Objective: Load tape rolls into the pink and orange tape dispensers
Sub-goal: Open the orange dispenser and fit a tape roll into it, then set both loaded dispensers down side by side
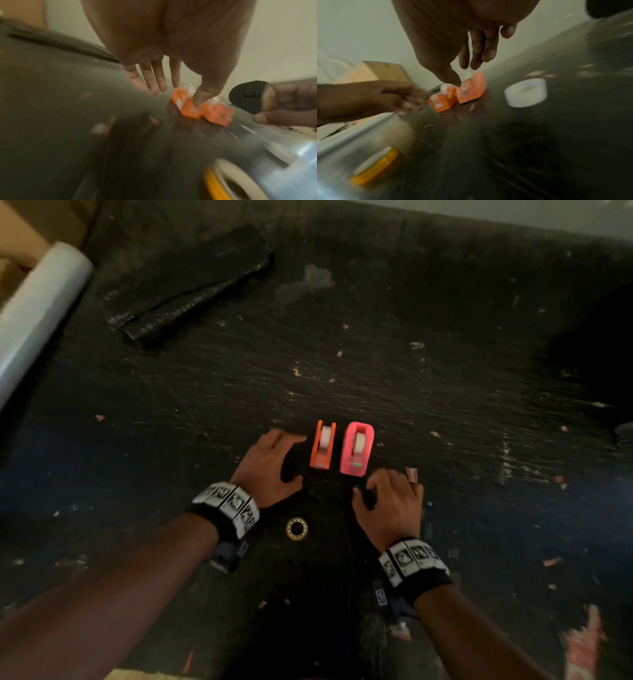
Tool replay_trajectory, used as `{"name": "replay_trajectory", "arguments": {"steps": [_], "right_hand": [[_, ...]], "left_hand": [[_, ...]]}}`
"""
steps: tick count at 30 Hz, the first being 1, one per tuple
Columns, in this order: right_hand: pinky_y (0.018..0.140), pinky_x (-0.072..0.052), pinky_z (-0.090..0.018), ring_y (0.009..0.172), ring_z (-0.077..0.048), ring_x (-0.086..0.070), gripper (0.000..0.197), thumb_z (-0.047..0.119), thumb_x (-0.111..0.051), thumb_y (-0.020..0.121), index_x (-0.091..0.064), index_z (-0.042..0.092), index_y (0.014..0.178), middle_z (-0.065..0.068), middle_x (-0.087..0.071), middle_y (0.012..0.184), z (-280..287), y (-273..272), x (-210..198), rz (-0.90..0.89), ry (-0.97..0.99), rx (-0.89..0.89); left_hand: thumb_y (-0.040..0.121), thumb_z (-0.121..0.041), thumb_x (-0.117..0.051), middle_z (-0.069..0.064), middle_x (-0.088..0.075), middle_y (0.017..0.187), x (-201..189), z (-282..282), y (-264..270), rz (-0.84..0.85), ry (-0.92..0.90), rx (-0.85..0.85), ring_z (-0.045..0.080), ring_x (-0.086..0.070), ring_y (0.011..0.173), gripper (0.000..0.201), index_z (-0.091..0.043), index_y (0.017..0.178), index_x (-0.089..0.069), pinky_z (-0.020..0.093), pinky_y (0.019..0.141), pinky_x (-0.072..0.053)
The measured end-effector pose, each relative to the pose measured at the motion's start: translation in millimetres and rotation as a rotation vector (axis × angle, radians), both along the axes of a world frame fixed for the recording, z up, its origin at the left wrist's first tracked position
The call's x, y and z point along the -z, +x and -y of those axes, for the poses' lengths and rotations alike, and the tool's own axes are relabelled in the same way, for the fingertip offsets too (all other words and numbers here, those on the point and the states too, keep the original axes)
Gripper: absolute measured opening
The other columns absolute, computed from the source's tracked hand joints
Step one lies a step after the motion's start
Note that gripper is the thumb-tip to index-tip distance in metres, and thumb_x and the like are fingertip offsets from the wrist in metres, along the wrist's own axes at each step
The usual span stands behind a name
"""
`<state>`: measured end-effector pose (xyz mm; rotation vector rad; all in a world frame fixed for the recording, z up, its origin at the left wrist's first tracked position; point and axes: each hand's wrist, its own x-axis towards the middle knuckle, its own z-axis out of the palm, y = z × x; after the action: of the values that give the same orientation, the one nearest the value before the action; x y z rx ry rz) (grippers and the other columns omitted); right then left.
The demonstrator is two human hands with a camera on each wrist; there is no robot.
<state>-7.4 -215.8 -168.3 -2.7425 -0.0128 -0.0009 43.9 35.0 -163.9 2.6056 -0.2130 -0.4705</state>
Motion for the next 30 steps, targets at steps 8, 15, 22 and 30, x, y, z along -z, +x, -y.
{"name": "replay_trajectory", "arguments": {"steps": [8, 15, 22, 30], "right_hand": [[0.094, -0.053, -0.047, 0.115, -0.034, -0.057, 0.055, 0.022, -0.078, 0.075, -0.060, 0.019, 0.127, -0.010, -0.056, 0.123, 48.1, -43.1, 9.0, -0.286, 0.044, 0.083], [0.086, -0.050, -0.041, 0.101, -0.029, -0.062, 0.035, 0.023, -0.075, 0.076, -0.067, 0.020, 0.110, -0.004, -0.064, 0.108, 5.2, -10.1, -6.2, -0.150, 0.076, -0.075], [0.091, -0.041, -0.047, 0.115, -0.029, -0.052, 0.036, 0.037, -0.068, 0.079, -0.064, 0.025, 0.112, 0.003, -0.069, 0.112, -88.6, 65.9, -33.9, -0.020, -0.132, -0.439], [0.099, -0.035, -0.050, 0.124, -0.029, -0.044, 0.036, 0.035, -0.068, 0.083, -0.063, 0.021, 0.115, 0.001, -0.070, 0.116, -126.4, 103.8, -13.5, -0.192, -0.358, -0.595]], "left_hand": [[0.068, -0.064, -0.067, -0.010, -0.058, 0.118, 21.8, 9.3, -103.2, -0.010, 0.034, 0.051, 0.015, -0.058, 0.115, 0.059, -0.042, 0.122, -0.061, 0.038, 0.095, -0.041], [0.070, -0.048, -0.077, -0.007, -0.062, 0.118, 10.1, 4.3, -77.6, 0.051, 0.093, -0.095, 0.018, -0.062, 0.114, 0.046, -0.038, 0.115, -0.066, 0.043, 0.098, -0.043], [0.072, -0.039, -0.083, 0.002, -0.064, 0.122, -7.2, -37.0, -8.7, 0.110, 0.213, -0.215, 0.028, -0.059, 0.116, 0.051, -0.029, 0.120, -0.067, 0.047, 0.097, -0.044], [0.080, -0.041, -0.075, -0.001, -0.058, 0.134, 5.2, -48.9, 25.0, 0.033, 0.296, -0.177, 0.025, -0.052, 0.126, 0.049, -0.034, 0.127, -0.062, 0.046, 0.104, -0.039]]}}
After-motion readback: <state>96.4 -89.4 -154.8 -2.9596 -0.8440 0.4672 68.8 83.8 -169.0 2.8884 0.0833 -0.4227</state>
